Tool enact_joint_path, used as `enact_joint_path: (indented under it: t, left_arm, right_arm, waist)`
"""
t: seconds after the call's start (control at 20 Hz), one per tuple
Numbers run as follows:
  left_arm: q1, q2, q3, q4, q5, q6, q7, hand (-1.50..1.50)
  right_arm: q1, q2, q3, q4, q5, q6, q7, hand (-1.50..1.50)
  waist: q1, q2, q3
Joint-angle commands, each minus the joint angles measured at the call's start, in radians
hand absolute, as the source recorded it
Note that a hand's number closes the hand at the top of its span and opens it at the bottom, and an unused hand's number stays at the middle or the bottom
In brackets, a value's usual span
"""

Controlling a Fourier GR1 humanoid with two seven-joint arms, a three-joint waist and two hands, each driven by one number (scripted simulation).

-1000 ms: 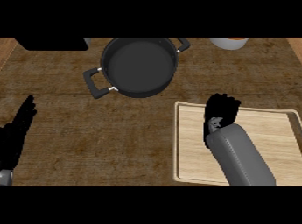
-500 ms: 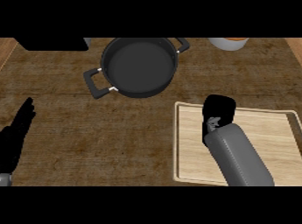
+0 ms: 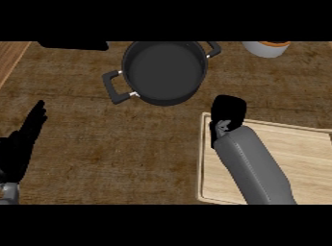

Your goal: Pick the sweet potato from the tray and place it in the pot

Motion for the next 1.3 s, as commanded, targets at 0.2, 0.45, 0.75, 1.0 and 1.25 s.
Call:
enact_joint_path:
  t: [0.2,0.45,0.75,1.0,1.25]
  left_arm:
    - [-0.082,-0.016,-0.068,0.001,-0.017,-0.046,-0.009,0.00]
    - [-0.110,-0.031,-0.098,0.003,-0.030,-0.053,0.003,0.00]
    - [-0.123,-0.035,-0.101,0.027,-0.037,-0.052,0.006,0.00]
    - [-0.156,-0.036,-0.091,0.043,-0.036,-0.049,0.016,0.00]
    - [-0.167,-0.035,-0.079,0.053,-0.033,-0.046,0.027,0.00]
  right_arm:
    - [-0.250,0.017,0.013,0.041,-0.157,-0.213,0.154,1.50]
    - [-0.442,0.017,0.061,0.103,-0.058,-0.296,0.261,1.50]
    - [-0.620,0.017,0.113,0.188,0.119,-0.363,0.373,1.50]
    - [-0.714,0.017,0.080,0.234,0.147,-0.476,0.408,1.50]
    - [-0.761,0.017,0.056,0.283,0.181,-0.575,0.432,1.50]
  waist:
    - [0.166,0.038,0.000]
    - [0.182,0.026,-0.006]
    - [0.174,0.019,-0.011]
    - [0.164,0.030,-0.008]
    - [0.145,0.033,-0.006]
